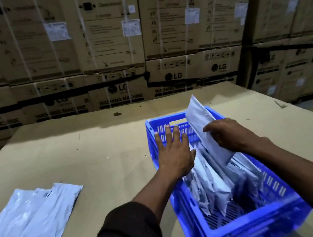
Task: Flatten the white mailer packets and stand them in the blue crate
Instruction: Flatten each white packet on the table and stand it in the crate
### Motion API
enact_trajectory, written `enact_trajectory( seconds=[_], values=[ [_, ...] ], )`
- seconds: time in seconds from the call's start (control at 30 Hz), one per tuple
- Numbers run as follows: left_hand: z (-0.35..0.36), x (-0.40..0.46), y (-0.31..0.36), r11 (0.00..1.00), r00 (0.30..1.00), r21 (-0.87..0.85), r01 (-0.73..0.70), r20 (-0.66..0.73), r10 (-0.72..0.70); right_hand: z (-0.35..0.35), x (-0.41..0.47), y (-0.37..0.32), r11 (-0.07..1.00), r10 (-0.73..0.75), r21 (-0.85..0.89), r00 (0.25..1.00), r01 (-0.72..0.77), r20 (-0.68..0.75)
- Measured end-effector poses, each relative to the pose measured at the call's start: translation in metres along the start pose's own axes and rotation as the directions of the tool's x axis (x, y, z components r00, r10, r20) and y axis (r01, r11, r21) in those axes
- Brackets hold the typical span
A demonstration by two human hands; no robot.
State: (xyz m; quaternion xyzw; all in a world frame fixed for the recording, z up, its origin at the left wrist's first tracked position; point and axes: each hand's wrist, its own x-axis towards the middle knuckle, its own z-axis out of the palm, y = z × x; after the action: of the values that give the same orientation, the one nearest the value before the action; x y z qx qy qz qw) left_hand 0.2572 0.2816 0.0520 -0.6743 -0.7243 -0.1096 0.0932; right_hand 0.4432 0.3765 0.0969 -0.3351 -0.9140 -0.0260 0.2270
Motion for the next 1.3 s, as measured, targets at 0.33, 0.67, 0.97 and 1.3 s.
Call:
enact_trajectory(
  seconds=[0.33, 0.67, 0.97, 1.3],
  values=[
    [0.058, 0.021, 0.085, 0.998, 0.972, -0.001, -0.06, 0.226, 0.059, -0.009, -0.041, 0.067, 0.981, 0.115, -0.175, 0.977, -0.084, 0.177],
    [0.082, 0.041, 0.138, 0.986, 0.943, -0.087, -0.141, 0.292, 0.16, -0.012, -0.053, 0.08, 0.951, 0.099, -0.308, 0.959, -0.013, 0.264],
    [0.1, 0.069, 0.15, 0.967, 0.919, -0.146, -0.207, 0.309, 0.243, -0.012, -0.053, 0.083, 0.928, 0.125, -0.372, 0.952, -0.013, 0.279],
    [0.103, 0.067, 0.139, 0.965, 0.901, -0.042, -0.26, 0.349, 0.258, 0.026, -0.059, 0.077, 0.92, 0.167, -0.392, 0.929, -0.026, 0.33]
  ],
)
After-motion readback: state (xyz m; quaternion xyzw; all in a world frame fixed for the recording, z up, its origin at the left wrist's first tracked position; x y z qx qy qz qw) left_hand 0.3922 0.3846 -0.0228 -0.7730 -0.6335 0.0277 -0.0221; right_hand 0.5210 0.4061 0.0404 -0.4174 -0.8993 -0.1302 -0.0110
